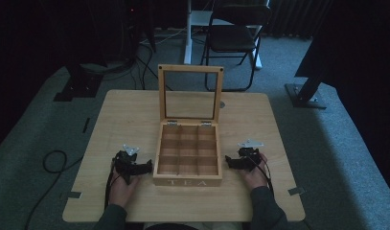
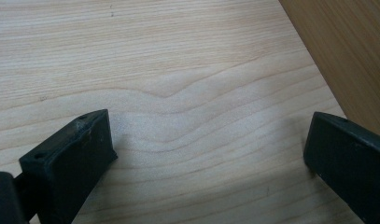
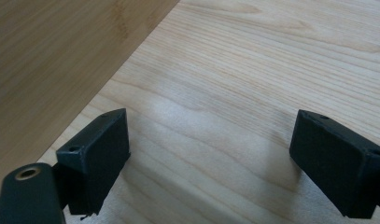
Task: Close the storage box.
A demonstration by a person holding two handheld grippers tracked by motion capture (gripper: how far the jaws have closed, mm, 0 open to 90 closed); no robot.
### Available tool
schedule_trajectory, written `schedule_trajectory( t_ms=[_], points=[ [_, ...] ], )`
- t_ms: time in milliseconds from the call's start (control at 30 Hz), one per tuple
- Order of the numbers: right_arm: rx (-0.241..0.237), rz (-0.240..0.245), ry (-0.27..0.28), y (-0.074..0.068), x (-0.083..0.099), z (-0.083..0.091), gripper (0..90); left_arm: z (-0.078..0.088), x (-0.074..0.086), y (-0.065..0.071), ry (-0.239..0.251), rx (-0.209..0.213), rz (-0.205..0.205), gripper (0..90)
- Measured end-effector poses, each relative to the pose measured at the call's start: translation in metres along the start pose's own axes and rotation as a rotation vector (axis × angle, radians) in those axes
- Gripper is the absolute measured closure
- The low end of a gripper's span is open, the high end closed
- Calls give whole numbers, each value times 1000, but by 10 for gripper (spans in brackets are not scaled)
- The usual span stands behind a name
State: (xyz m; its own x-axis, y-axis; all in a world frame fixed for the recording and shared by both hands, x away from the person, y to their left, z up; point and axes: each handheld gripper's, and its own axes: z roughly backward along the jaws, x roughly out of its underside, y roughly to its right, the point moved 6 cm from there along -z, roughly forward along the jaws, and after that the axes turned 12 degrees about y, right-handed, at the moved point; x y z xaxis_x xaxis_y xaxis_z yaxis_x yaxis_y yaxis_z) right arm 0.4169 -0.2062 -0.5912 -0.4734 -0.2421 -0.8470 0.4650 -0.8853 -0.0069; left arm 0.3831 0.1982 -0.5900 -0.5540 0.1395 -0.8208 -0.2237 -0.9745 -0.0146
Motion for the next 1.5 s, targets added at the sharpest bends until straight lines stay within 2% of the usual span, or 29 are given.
schedule_trajectory(
  t_ms=[167,500,567,667,967,1233,1500],
  points=[
    [5,-4,-2,-1,0,0,129,0,0,0,1,3,-1,16],
    [7,-6,-81,-1,-4,2,155,0,0,0,0,5,-4,16],
    [19,-16,-98,0,-5,3,196,0,0,0,0,5,-3,16],
    [12,-6,-109,-3,-7,7,304,0,0,0,0,5,-3,16],
    [15,32,-34,-8,-31,24,370,0,0,0,0,5,-3,16],
    [10,32,-11,-9,-50,29,417,0,0,0,-1,5,-5,16],
    [11,51,28,-12,-74,32,443,0,0,0,-1,6,-6,16]
  ],
)
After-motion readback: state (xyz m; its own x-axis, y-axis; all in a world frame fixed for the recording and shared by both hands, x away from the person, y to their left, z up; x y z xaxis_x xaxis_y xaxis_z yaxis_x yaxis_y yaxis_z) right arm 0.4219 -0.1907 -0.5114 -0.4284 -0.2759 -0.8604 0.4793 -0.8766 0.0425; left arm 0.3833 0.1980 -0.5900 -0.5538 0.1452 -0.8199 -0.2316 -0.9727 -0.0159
